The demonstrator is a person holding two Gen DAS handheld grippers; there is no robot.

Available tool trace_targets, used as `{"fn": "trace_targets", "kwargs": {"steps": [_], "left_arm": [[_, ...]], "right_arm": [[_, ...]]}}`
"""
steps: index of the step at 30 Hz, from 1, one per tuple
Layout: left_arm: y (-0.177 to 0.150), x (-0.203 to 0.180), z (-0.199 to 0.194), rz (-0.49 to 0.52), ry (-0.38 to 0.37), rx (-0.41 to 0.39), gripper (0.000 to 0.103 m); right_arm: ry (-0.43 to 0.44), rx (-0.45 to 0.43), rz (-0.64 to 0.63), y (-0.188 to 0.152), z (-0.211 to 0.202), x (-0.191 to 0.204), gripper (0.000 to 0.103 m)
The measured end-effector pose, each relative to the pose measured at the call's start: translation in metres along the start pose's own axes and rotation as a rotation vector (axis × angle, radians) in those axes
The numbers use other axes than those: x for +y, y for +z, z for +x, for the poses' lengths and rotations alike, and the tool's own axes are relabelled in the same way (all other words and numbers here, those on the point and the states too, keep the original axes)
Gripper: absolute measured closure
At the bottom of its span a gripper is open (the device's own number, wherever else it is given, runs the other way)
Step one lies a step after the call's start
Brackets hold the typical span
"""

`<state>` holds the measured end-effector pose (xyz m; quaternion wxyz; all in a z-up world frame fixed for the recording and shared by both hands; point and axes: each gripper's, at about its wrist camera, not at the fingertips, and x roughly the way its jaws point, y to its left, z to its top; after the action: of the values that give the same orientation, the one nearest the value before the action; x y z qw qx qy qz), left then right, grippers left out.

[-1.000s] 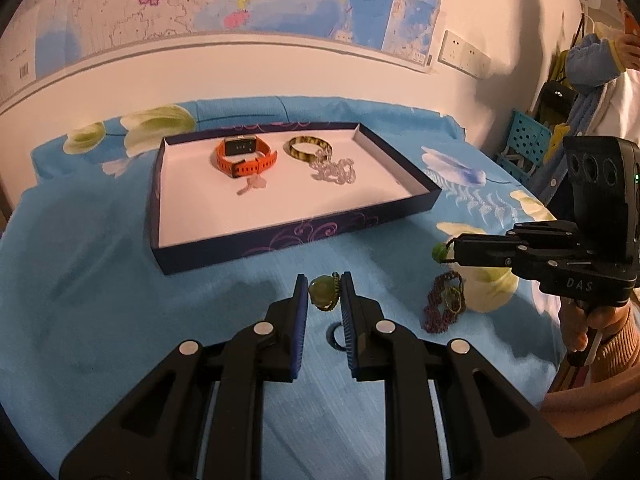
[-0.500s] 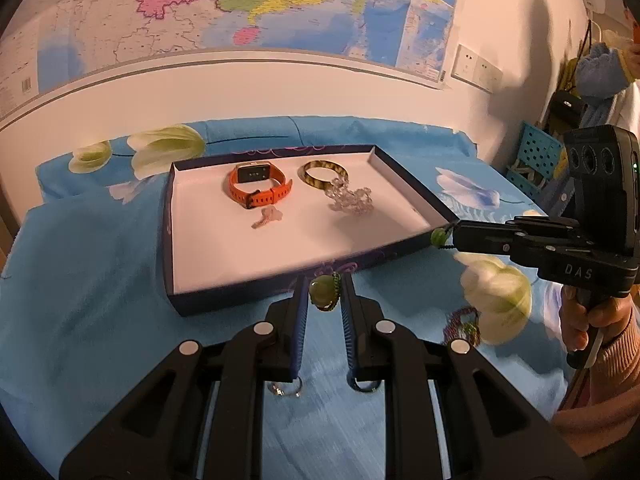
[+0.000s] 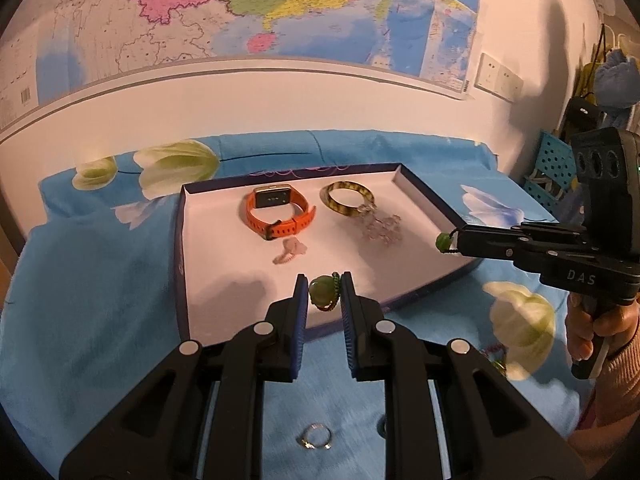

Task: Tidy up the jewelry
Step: 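Carry the green pendant over the tray with the left tool while the right tool holds the beaded bracelet, then open the left tool over the tray to drop the green pendant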

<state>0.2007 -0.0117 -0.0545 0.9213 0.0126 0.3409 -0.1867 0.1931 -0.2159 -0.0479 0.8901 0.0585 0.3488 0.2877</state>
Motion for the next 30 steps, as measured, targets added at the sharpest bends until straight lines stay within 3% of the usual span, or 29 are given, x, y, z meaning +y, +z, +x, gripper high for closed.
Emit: {"fn": "trace_targets", "kwargs": {"steps": [30], "left_arm": [[0.024, 0.024, 0.074, -0.041, 0.058, 0.117, 0.086]], "right_arm": [[-0.043, 0.089, 0.073, 0.026, 0.061, -0.037, 0.101]]}}
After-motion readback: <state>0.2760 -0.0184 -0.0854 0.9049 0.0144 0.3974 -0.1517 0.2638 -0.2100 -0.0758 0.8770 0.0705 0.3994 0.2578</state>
